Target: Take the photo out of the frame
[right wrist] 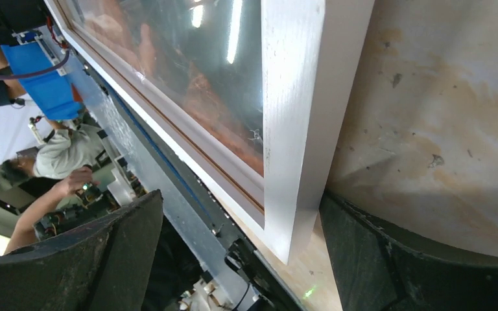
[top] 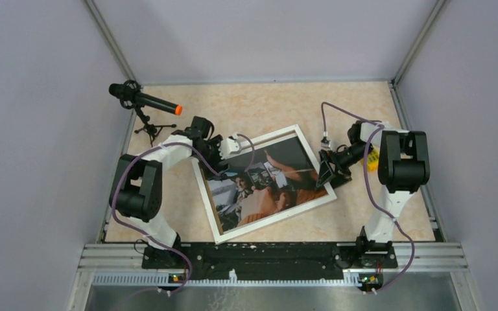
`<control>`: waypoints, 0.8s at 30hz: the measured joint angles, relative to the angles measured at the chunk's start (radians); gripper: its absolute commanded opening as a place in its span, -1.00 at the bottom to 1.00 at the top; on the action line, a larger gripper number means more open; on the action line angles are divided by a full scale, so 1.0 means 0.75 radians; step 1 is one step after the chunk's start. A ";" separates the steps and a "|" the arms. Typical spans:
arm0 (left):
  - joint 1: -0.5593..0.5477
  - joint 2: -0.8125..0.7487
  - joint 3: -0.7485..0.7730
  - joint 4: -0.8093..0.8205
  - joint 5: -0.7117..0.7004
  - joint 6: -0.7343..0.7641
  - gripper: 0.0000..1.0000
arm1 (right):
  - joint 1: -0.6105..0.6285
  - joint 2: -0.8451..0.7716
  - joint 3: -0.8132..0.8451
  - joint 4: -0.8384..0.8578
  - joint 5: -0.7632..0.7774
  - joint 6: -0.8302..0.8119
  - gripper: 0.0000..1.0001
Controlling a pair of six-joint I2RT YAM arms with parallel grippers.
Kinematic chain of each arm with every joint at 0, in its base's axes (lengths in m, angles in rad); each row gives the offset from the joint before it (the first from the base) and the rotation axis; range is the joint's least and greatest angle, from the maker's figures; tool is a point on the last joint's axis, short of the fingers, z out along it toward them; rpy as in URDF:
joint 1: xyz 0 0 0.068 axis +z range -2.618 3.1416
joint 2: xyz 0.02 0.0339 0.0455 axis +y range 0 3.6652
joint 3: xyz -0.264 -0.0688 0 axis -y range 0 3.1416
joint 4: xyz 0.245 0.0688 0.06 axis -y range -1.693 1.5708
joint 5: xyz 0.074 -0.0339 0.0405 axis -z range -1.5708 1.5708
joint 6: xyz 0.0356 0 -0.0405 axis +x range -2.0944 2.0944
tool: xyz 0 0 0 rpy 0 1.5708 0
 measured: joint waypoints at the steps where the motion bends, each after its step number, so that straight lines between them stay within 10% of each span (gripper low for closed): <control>1: 0.012 -0.013 -0.002 -0.013 0.006 0.009 0.96 | -0.007 0.001 0.001 -0.009 0.004 0.002 0.83; 12: 0.263 -0.520 -0.235 -0.182 0.012 0.250 0.90 | -0.077 0.041 0.137 -0.042 0.114 0.024 0.85; 24: 0.269 -0.440 -0.483 -0.156 -0.047 0.302 0.76 | -0.079 0.092 0.246 -0.040 0.140 0.022 0.81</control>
